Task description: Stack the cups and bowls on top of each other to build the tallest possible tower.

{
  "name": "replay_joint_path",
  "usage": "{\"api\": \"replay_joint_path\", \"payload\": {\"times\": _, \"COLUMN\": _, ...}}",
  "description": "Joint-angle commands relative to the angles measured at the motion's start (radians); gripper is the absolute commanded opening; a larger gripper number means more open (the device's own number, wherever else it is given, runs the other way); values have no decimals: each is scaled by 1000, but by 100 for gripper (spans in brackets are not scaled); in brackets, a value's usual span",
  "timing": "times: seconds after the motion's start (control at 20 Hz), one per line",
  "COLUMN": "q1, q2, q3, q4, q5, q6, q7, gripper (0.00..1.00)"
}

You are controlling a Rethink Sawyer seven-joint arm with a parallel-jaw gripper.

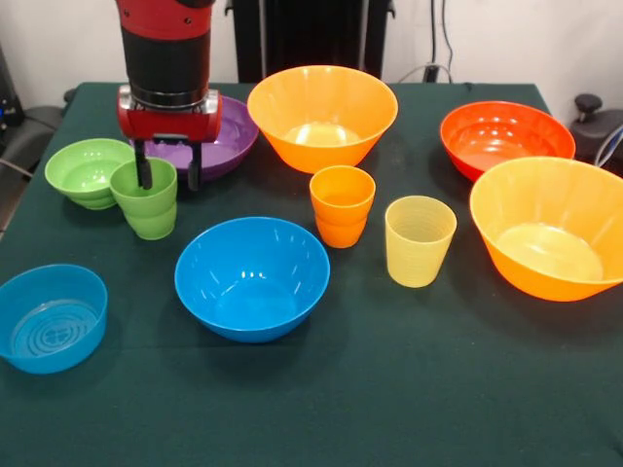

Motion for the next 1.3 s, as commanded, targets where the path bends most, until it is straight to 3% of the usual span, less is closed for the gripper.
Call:
{"api": "replay_joint_path", "payload": {"times": 0.05, "q1": -9, "q2": 107, "q3": 59, "q4": -47, "q5": -116, "q6": 3, "q7": -135, "gripper": 100}}
{"api": "replay_joint_path", "payload": {"times": 0.85, "q1": 15, "q2": 97, "q3": 36, "q4": 0, "q5": -140, "q6": -26, "q7": -53, "gripper": 100}}
{"api": "replay_joint_path", "payload": {"times": 0.9, "q1": 14, "q2": 95, "q3": 31, "q4": 5, "q5": -144, "q6": -26, "q7": -51, "gripper": 0}}
{"api": "replay_joint_path", "payload": {"times": 1.3, "q1": 14, "q2": 83, "q3": 32, "q4": 8, "q5": -148, "q6": -23, "q7": -58, "gripper": 0}}
